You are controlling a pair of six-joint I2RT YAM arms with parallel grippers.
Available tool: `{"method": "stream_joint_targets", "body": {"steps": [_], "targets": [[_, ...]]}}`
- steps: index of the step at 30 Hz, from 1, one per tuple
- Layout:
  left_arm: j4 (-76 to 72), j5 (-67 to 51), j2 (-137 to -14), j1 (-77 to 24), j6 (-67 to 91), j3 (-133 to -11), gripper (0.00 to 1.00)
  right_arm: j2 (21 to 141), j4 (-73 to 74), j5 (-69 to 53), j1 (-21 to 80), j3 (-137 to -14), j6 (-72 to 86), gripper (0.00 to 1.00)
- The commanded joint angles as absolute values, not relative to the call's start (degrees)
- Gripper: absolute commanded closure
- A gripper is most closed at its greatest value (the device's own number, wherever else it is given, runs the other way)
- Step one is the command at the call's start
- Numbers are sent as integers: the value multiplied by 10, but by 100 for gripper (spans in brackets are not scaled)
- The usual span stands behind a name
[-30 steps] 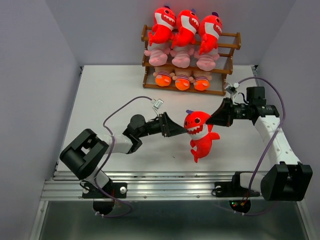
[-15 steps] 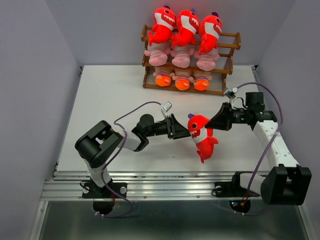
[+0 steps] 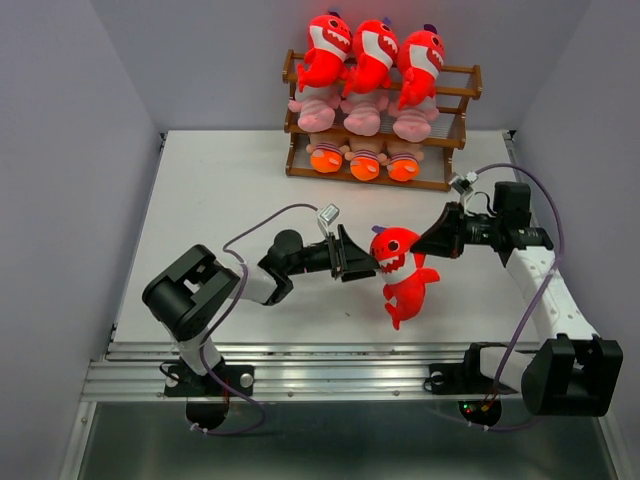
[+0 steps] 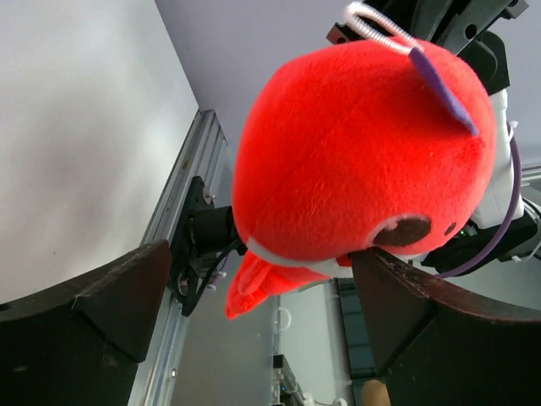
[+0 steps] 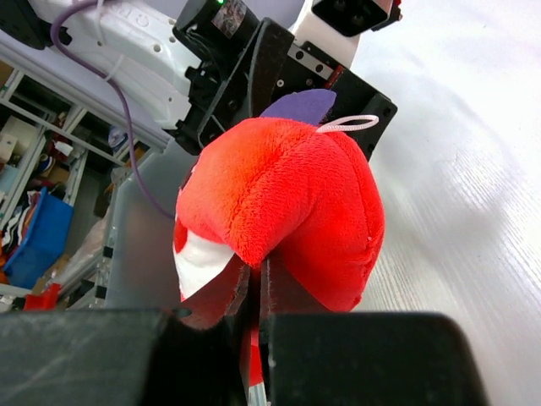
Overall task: Place and organize the stuffed toys onto the shelf
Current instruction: Pass the stuffed toy from the right arm to the left
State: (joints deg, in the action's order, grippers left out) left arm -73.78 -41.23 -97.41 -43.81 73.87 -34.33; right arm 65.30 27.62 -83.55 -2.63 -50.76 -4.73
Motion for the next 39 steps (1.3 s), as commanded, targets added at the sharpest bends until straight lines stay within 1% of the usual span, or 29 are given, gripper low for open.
{"method": "stream_joint_targets", "body": {"steps": [1, 4, 5, 6, 7, 8, 15, 21, 23, 24, 25, 26, 28, 29, 30, 31, 32, 33, 34, 35, 36, 37, 38, 39], "targets": [[-1193, -416, -933, -431, 712, -323, 1, 642, 244, -928, -22, -547, -9, 95], [-1193, -409, -915, -430, 694, -306, 1, 646, 297, -939, -22, -579, -57, 95], [-1193, -404, -910, -430, 689, -305, 1, 651, 336, -940, -22, -591, -93, 95], [-1193, -396, -900, -430, 686, -303, 1, 657, 426, -940, -22, -605, -132, 95], [-1193, -390, -895, -430, 679, -303, 1, 664, 460, -940, -22, -624, -196, 95], [-1192, -385, -890, -430, 677, -305, 1, 671, 475, -940, -22, -626, -201, 95], [-1183, -390, -874, -453, 669, -355, 1, 669, 460, -940, -22, -616, -184, 95], [-1112, -394, -888, -494, 621, -417, 2, 656, 460, -940, -22, -607, -186, 95], [-1128, -394, -895, -496, 628, -426, 5, 647, 450, -939, -22, -598, -178, 95], [-1136, -390, -898, -495, 634, -428, 12, 643, 427, -933, -22, -584, -168, 95], [-1151, -388, -899, -496, 640, -430, 16, 639, 415, -923, -22, -578, -144, 95], [-1154, -388, -895, -495, 641, -431, 26, 629, 389, -898, -22, -565, -131, 95], [-1153, -388, -889, -496, 644, -430, 42, 613, 346, -843, -22, -555, -96, 94], [-1153, -389, -885, -496, 643, -428, 42, 613, 345, -843, -22, -548, -80, 93], [-1152, -389, -875, -496, 642, -425, 53, 602, 312, -809, -22, -542, -64, 92], [-1142, -389, -870, -494, 642, -423, 61, 598, 302, -792, -22, -535, -49, 87], [-1134, -390, -865, -494, 639, -418, 69, 593, 296, -774, -22, -534, -44, 86], [-1123, -393, -852, -492, 629, -414, 85, 587, 281, -751, -22, -534, -39, 79], [-1092, -394, -844, -491, 622, -410, 95, 585, 280, -738, -22, -541, -38, 75], [-1069, -395, -826, -487, 614, -403, 100, 584, 280, -707, -22, -546, -39, 68], [-1045, -394, -817, -484, 594, -398, 100, 580, 284, -689, -22, -552, -40, 59], [-981, -391, -797, -476, 583, -394, 100, 579, 307, -650, -22, -572, -62, 40], [-939, -391, -797, -476, 571, -393, 100, 577, 307, -650, -22, -581, -75, 33], [-896, -387, -787, -468, 558, -395, 100, 577, 324, -616, -22, -591, -83, 28]]}}
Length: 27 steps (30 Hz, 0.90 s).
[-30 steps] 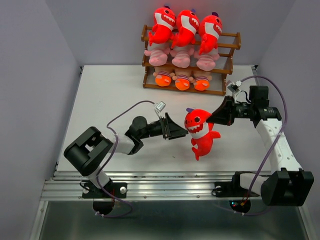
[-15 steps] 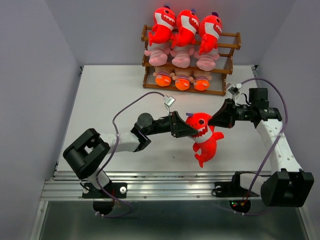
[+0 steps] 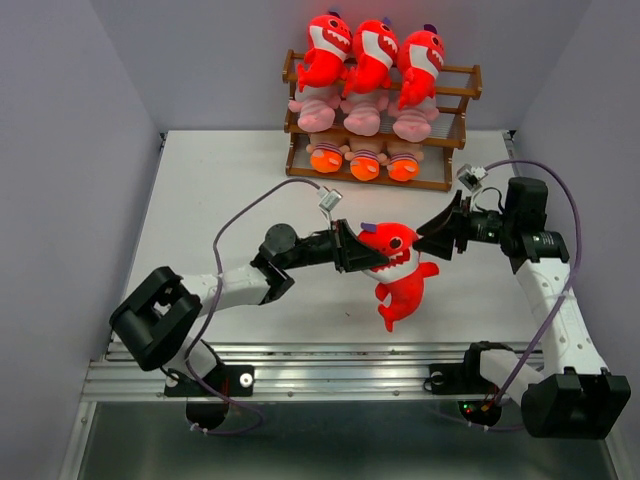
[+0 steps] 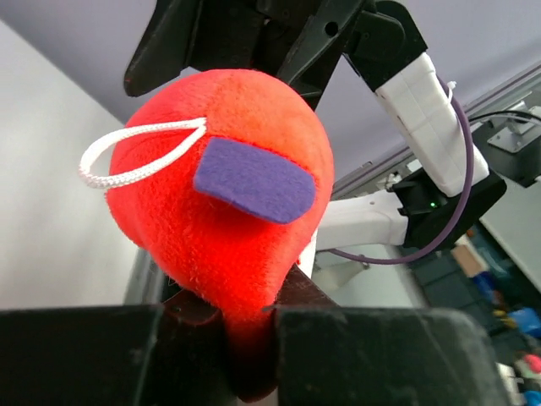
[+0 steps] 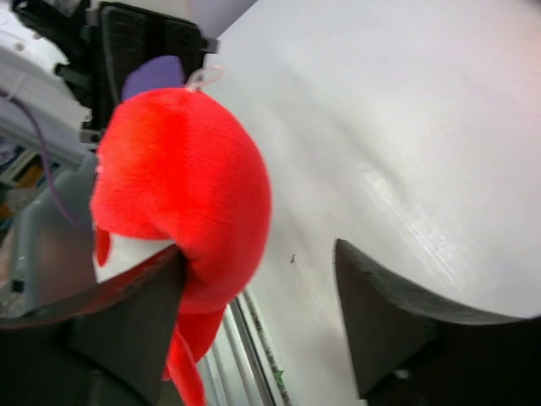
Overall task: Place and organize the stuffed toys onto the shelf
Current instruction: Pass the stuffed toy from the right arm to the left, then pass the stuffed toy from the left arm to the right
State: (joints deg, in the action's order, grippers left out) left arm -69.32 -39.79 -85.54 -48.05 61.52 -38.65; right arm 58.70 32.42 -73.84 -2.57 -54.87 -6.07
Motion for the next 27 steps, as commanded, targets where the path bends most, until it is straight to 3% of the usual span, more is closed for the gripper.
{"method": "stream_joint_targets", "body": {"steps": [1, 3, 10, 27], "targets": [[-843, -380, -767, -464, 525, -397, 100, 575, 336, -600, -22, -603, -110, 21], [-625, -347, -738, -461, 464, -426, 100, 577, 375, -570, -22, -632, -152, 16], [-396, -195, -722, -461, 467, -474, 100, 568, 461, -542, -10, -661, -237, 15], [-253, -68, -850, -495, 548, -611, 100, 551, 447, -374, 106, -645, -258, 14]]}}
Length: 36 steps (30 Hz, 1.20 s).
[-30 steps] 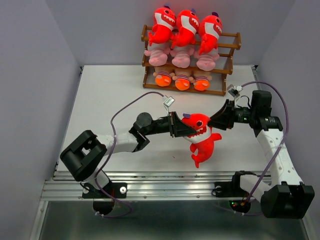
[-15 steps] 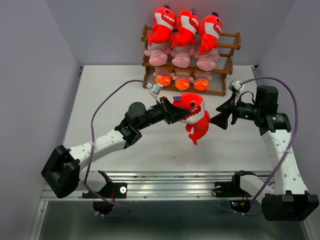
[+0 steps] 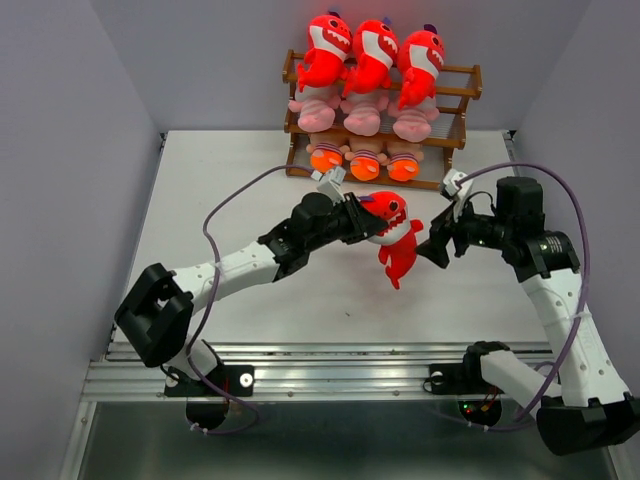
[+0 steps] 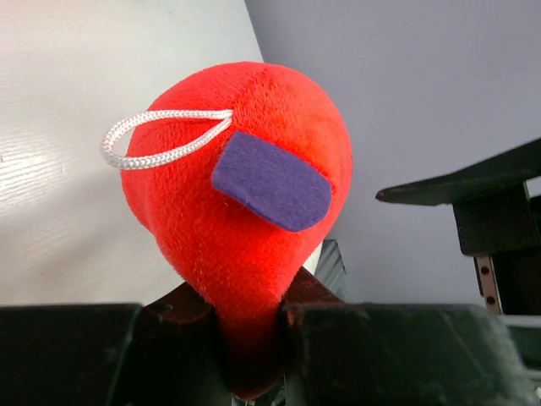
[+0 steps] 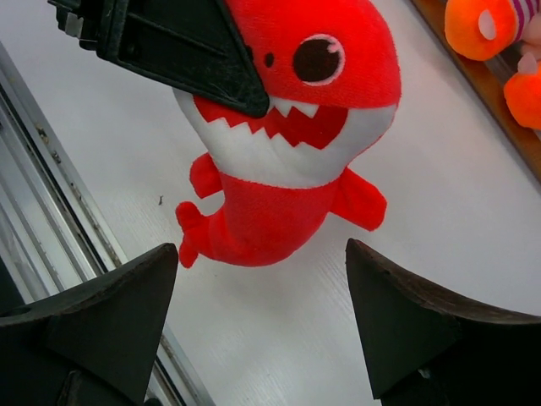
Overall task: Place and organize the stuffed toys onto the shelf
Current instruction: Pass the stuffed toy from the left arm to the right
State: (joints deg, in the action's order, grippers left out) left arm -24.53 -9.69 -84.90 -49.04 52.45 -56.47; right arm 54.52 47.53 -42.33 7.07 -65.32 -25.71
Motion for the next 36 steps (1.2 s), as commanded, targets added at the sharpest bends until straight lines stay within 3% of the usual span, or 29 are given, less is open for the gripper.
{"method": "stream_joint_targets", "body": {"steps": [1, 12, 17, 19, 21, 22, 28, 29, 32, 34, 36], "targets": [[-254, -62, -853, -497, 555, -613, 100, 551, 438, -361, 116, -637, -254, 14], [-282, -38, -866, -497, 677, -616, 100, 544, 295, -259, 143, -563, -229, 17], [-314, -49, -868, -495, 710, -604, 100, 531, 262, -279, 143, -527, -230, 25], [-322, -51, -868, -495, 719, -600, 100, 533, 256, -294, 143, -517, -229, 32], [-330, -53, -869, -493, 725, -598, 100, 529, 251, -305, 143, -512, -231, 59], [-331, -53, -867, -494, 728, -596, 100, 526, 249, -309, 143, -510, -234, 67], [-351, -59, -858, -490, 727, -580, 100, 522, 252, -359, 143, -517, -227, 99], [-361, -66, -854, -487, 723, -573, 93, 521, 252, -361, 143, -519, -220, 99], [-373, -81, -842, -480, 683, -565, 53, 519, 258, -364, 143, -530, -196, 99], [-373, -103, -823, -471, 619, -563, 2, 517, 268, -358, 143, -540, -188, 99], [-367, -114, -789, -459, 571, -551, 1, 515, 281, -351, 143, -561, -180, 99]]}}
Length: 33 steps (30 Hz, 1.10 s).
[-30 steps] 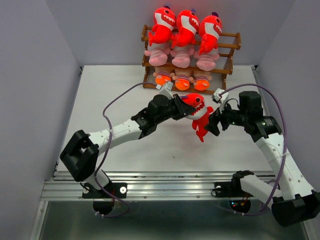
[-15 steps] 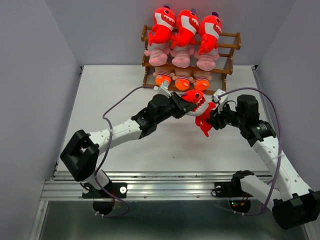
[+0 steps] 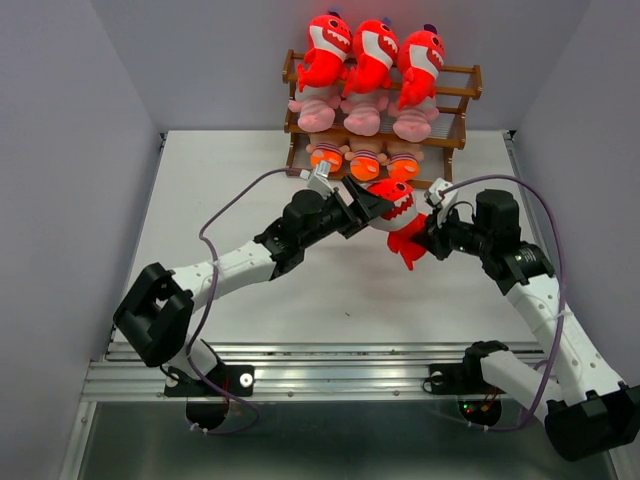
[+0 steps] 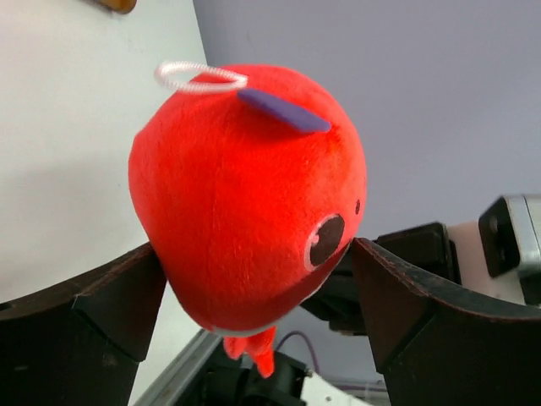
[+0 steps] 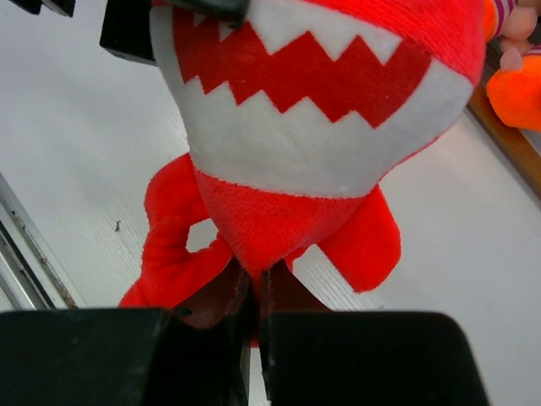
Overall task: Place and organize the stuffed toys onto the shelf
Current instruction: Pass the stuffed toy from the left arm to the right, then place the stuffed toy onto shelf
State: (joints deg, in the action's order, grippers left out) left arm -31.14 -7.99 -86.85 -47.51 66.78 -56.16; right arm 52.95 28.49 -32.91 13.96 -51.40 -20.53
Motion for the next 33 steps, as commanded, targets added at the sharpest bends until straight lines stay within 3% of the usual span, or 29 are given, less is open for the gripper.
{"method": "stream_joint_targets", "body": {"steps": [1, 5, 9, 12, 16, 21, 24, 33], "targets": [[-361, -117, -774, -453, 521, -545, 1, 516, 286, -345, 143, -570, -171, 99], [-228, -84, -694, -432, 354, -549, 1, 526, 301, -316, 130, -635, -149, 99], [-83, 79, -607, -427, 141, -568, 1, 567, 311, -282, 117, -721, -135, 99], [-30, 127, -561, -425, 51, -537, 1, 598, 310, -254, 100, -794, -117, 99], [4, 166, -482, -424, -23, -483, 1, 667, 309, -261, 37, -900, -70, 99], [33, 202, -400, -421, -66, -414, 1, 807, 309, -373, -104, -1076, 51, 99], [26, 204, -361, -420, -77, -383, 1, 887, 308, -404, -139, -1161, 113, 99], [-8, 187, -323, -419, -80, -344, 1, 996, 214, -405, -144, -1215, 185, 99]]}}
